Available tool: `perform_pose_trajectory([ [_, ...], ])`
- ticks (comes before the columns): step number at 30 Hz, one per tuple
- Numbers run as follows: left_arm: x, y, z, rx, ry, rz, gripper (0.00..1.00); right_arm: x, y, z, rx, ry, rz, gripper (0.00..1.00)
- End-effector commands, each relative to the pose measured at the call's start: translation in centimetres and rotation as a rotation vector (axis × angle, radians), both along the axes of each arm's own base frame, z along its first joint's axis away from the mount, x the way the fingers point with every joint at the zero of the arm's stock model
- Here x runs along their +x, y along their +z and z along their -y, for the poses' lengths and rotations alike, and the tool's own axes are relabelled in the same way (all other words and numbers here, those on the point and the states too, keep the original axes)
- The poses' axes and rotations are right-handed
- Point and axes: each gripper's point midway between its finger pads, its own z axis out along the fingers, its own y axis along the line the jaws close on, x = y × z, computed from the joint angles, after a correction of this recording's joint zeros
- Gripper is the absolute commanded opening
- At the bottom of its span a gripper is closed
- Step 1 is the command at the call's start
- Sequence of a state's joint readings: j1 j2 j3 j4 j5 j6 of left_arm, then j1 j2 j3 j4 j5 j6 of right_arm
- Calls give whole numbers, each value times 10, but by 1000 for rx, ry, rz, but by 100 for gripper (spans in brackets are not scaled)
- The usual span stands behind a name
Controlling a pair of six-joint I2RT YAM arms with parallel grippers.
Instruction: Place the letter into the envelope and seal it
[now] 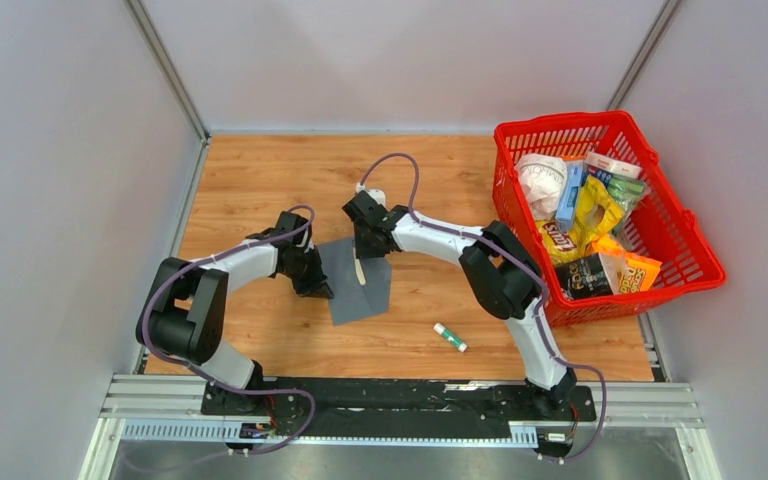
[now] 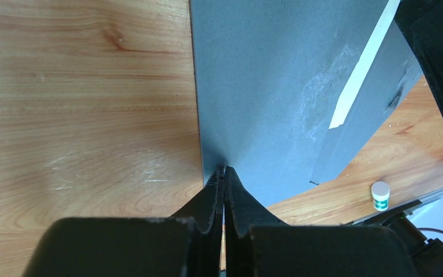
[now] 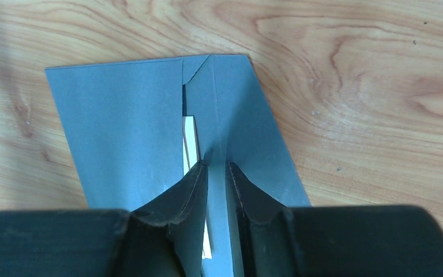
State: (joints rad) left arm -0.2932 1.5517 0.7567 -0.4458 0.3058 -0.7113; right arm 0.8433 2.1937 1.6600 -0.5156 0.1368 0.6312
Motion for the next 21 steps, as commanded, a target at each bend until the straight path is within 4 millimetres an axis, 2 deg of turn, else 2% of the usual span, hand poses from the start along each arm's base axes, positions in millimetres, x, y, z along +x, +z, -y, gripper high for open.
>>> perform_pose_trajectory([
  [1,6,-17,-21,125,-1,19,0,-18,-28,-1,-54,42,-51,25],
  [10,7,-15,-20,114,4,20,0,-29,-33,7,-134,71,-18,22],
  [21,11,-13,-16,96,9,30,0,-39,-34,11,-177,135,-15,24],
])
